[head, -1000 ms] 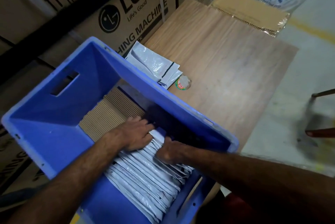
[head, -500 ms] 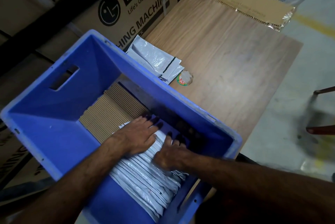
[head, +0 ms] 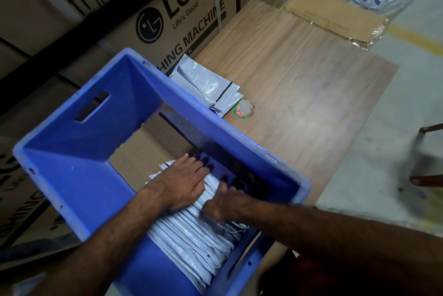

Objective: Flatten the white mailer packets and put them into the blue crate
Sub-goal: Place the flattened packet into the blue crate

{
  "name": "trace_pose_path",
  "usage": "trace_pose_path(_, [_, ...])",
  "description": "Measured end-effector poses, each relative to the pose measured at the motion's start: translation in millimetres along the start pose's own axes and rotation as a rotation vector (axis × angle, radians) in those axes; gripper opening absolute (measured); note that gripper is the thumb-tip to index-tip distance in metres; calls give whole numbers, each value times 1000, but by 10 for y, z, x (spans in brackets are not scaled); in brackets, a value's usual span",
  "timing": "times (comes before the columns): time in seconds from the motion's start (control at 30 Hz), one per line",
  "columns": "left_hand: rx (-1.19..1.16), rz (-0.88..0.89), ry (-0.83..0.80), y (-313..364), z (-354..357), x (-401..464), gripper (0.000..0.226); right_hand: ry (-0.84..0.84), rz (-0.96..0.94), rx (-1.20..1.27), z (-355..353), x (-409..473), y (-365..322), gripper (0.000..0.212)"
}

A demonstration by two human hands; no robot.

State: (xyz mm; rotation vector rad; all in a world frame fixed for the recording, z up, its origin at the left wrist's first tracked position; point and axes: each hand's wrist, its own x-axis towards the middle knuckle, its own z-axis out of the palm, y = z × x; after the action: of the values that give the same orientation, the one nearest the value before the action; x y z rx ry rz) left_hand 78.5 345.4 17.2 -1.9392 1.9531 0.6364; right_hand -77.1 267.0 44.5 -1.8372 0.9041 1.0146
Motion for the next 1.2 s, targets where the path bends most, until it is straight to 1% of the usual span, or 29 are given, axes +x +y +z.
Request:
trace_pose_path(0.1, [-13,-22,40,29,0,-76,66,21,-11,-42,25,-43,-52,91])
trace_pose_path(0.2, [-39,-82,43,71,-110,-152,77,65,-74,-94,-45,-140,-33,88])
trace_pose_path(0.3, [-86,-168,60,106,-234,-281,84,145,-219,-196,-196,-369,-20,81])
trace_pose_path(0.37, [-90,-243,151,114,-327,-414,77,249,-343,-232,-318,-580,-6,78])
trace_pose_path(0.43, [-64,-322,264,145,-453,-560,66,421,-472,-268,-437,-746,26,80])
trace_pose_path(0.5, [-53,-407,362,225,-617,-671,61,642,-621,-291,-594,-852,69,90])
trace_pose_path(0.53, [-51,-444,401,283,-709,-704,60,720,-696,-310,-695,-867,100,90])
trace_pose_path(0.57, [-48,-478,435,341,-790,-725,60,755,-760,-339,-812,-886,132,87])
trace_pose_path(0.67, [-25,-576,500,505,-997,-713,60,772,-893,-480,-1198,-888,227,79])
trace_pose_path(0.77, [-50,-684,533,668,-1160,-593,60,795,-962,-564,-1581,-735,330,77])
trace_pose_path(0.87, [-118,-777,588,849,-1337,-393,59,768,-1021,-652,-1920,-488,418,76])
trace_pose_path(1.03, [-181,-898,751,1066,-1807,218,63,698,-1083,-775,-2599,95,558,74])
trace_pose_path(1.13, [-319,-1025,746,1172,-2147,762,67,636,-1103,-850,-3080,482,644,73])
trace_pose_path(1.2, [-442,-1146,643,1171,-2261,1181,71,584,-1131,-902,-3351,742,686,71])
